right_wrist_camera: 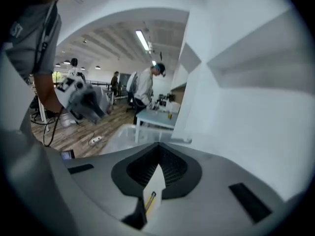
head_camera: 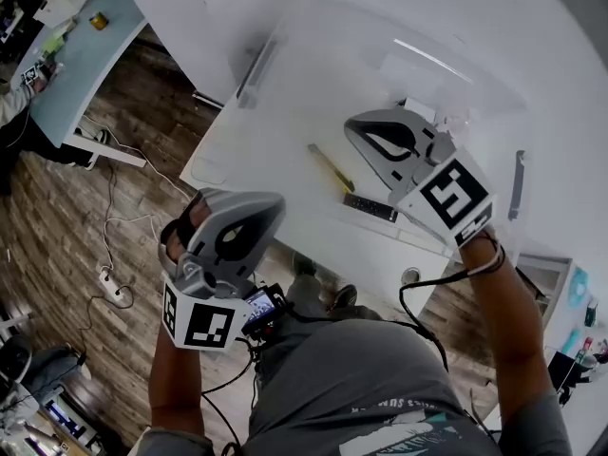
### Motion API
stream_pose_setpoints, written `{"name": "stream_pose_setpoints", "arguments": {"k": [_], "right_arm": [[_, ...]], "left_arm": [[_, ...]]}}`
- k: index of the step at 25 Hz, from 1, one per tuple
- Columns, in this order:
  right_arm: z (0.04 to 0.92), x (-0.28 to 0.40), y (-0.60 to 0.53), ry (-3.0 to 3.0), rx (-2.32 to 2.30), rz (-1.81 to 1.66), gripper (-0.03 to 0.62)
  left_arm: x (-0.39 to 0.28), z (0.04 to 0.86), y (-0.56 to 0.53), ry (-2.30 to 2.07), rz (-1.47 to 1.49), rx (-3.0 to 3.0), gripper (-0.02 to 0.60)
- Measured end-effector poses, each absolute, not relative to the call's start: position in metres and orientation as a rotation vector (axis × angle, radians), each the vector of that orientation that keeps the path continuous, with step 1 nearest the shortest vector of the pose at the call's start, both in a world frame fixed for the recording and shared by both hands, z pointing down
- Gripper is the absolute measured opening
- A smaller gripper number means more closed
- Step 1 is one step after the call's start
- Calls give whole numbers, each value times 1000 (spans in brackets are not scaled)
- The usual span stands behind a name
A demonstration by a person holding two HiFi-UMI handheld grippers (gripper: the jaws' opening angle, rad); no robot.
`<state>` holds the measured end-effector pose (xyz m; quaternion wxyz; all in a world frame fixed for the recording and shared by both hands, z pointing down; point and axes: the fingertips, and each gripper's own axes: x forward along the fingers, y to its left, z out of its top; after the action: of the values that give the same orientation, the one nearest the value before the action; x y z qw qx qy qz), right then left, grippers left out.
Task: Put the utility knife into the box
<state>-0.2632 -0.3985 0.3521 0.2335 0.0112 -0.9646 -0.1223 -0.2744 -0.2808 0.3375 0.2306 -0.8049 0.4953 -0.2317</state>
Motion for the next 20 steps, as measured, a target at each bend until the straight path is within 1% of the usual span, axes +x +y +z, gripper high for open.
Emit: {"name": "stream_pose_setpoints", "arguments": {"k": [3, 5, 8, 10, 14, 20], "right_arm": [[268, -234, -352, -2870, 96, -346, 11], [247, -202, -324, -2874, 125, -415, 11], [245, -158, -292, -2801, 146, -634, 11], [253, -133, -279, -2744, 167, -722, 9], [267, -94, -265, -2671, 203, -743, 9], [265, -51, -249, -2657, 269, -736, 8]], "left_arm": [[-262, 319, -276, 1355, -646, -2197, 8], [-250, 305, -272, 1340, -667, -2178, 8], [-226, 293, -264, 1313, -682, -2149, 8], [-208, 288, -259, 1299, -693, -2138, 8], [-175, 275, -248, 1267, -680, -2107, 8], [-134, 266, -232, 1229, -686, -2084, 8]]}}
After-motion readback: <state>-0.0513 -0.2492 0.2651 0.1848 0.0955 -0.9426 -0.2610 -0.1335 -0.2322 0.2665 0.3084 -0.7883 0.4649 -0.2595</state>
